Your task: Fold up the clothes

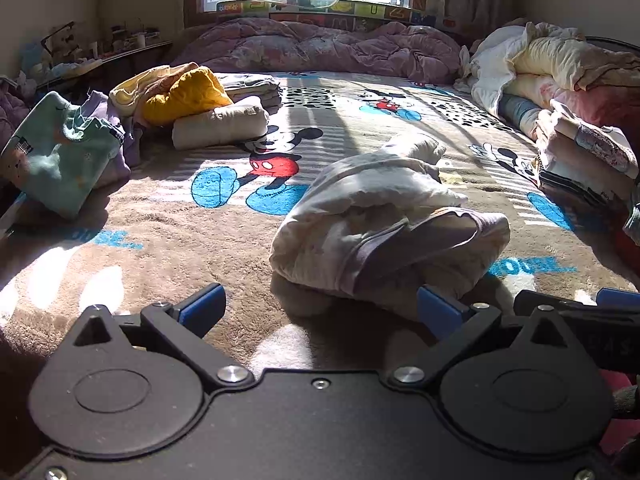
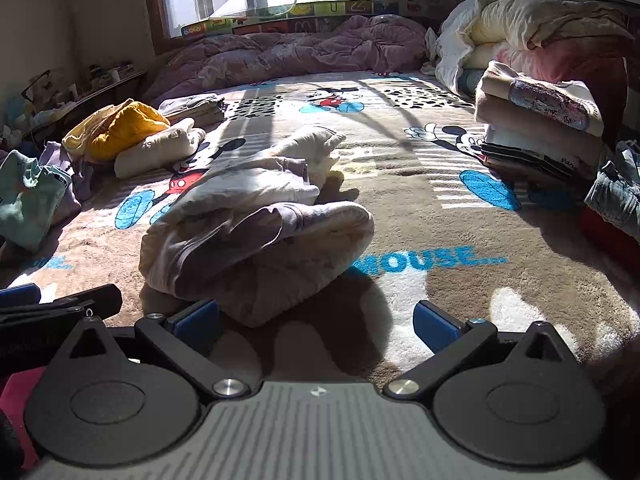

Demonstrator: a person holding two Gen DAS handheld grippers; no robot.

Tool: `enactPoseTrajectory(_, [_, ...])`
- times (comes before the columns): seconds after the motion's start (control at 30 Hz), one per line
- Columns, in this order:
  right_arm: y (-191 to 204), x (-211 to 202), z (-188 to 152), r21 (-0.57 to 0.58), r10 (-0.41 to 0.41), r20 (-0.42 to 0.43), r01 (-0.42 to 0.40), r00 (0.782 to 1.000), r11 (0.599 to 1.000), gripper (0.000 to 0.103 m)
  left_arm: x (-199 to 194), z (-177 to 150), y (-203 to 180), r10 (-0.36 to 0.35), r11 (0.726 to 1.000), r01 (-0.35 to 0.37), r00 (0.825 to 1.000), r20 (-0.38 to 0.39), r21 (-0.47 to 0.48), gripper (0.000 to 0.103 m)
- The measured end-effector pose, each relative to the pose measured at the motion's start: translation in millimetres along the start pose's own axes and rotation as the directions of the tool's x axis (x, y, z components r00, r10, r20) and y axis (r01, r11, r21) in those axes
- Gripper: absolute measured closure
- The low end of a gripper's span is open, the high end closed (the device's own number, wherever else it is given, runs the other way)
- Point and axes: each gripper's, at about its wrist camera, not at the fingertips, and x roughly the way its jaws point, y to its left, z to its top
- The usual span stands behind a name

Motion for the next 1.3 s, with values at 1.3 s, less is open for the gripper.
enactPoseTrajectory(1.3, [-5.6,-1.5,-1.4,0.026,0.055,0.014,-0.055,0.998,0.998,0.001,1.7,-1.5,1.4,-0.003,1.000,0.003,1.000,0.008,-0.001,0.000])
